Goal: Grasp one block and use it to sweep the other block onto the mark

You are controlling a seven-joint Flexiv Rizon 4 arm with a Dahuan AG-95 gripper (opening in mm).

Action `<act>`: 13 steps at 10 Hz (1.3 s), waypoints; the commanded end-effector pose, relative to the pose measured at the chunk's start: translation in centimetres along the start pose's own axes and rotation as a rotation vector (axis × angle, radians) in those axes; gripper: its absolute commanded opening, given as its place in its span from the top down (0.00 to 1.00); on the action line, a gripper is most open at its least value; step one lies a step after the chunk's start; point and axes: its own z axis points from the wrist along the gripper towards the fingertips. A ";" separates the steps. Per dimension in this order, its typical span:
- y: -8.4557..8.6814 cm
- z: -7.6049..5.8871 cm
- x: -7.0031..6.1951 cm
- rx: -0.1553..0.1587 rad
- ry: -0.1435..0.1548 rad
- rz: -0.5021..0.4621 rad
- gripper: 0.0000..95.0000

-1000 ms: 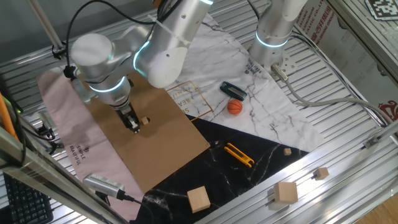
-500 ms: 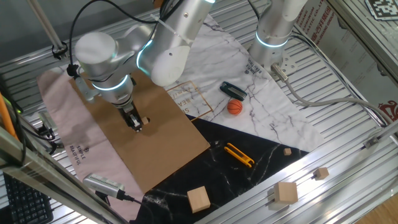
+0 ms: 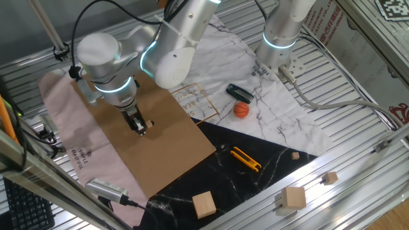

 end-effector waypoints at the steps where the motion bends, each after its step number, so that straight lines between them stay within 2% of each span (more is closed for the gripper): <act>1: 0.0 0.0 0.1 0.001 0.000 0.002 1.00; 13: 0.0 0.4 0.7 0.009 -0.004 -0.007 1.00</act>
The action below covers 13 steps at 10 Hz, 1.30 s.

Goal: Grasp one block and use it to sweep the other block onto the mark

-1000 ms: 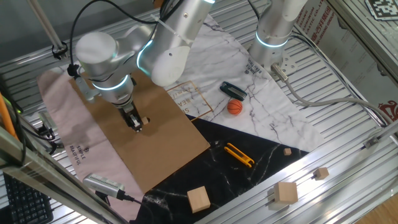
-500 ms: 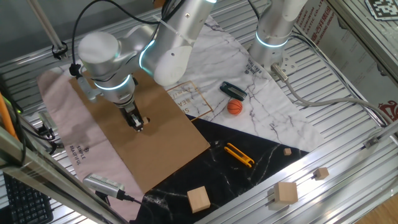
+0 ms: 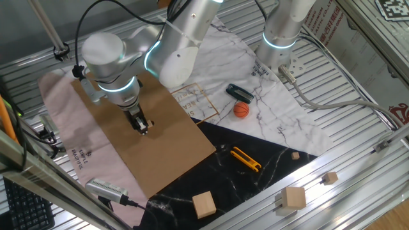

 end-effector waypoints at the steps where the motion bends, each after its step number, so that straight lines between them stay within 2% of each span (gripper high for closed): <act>1: 0.0 0.0 0.0 0.005 0.004 -0.013 1.00; 5: 0.4 -0.6 -0.9 0.004 0.012 -0.050 1.00; 8: 0.9 -1.3 -2.0 0.019 0.009 -0.065 1.00; 13: 0.9 -1.2 -2.0 0.037 0.004 -0.051 1.00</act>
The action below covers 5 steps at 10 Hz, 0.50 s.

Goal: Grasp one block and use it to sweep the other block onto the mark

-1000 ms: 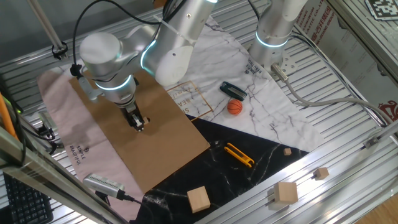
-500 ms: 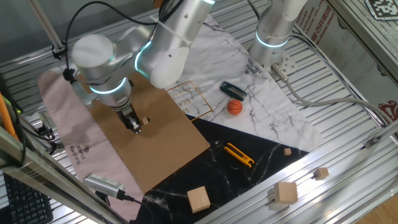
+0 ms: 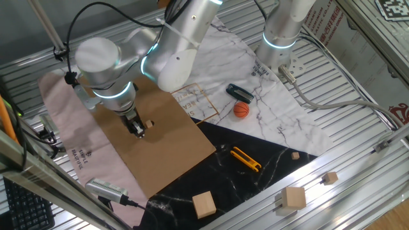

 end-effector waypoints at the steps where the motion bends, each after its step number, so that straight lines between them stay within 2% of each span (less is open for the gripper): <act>1: 0.0 0.1 0.0 0.001 -0.001 0.001 1.00; 5: -0.2 0.4 0.4 0.021 -0.006 0.004 1.00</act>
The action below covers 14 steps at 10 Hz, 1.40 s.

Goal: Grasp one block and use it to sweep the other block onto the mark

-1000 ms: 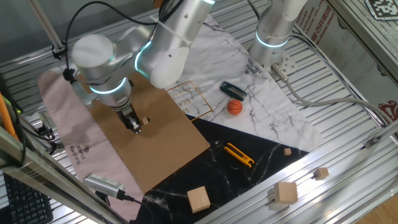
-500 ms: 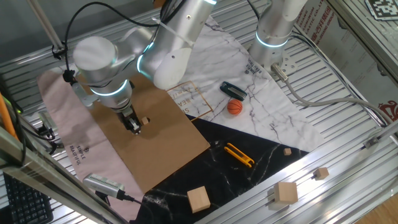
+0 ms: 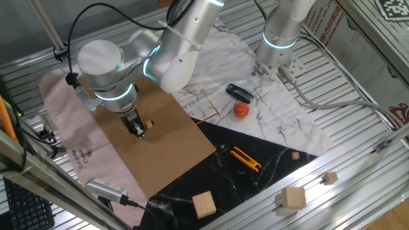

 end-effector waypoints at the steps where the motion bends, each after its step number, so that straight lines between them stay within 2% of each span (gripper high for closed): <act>1: -0.2 0.2 0.3 0.004 -0.010 0.002 1.00; 6: -0.5 0.7 1.2 0.003 -0.038 0.005 1.00; 14: -0.7 1.1 1.9 -0.002 -0.051 0.000 1.00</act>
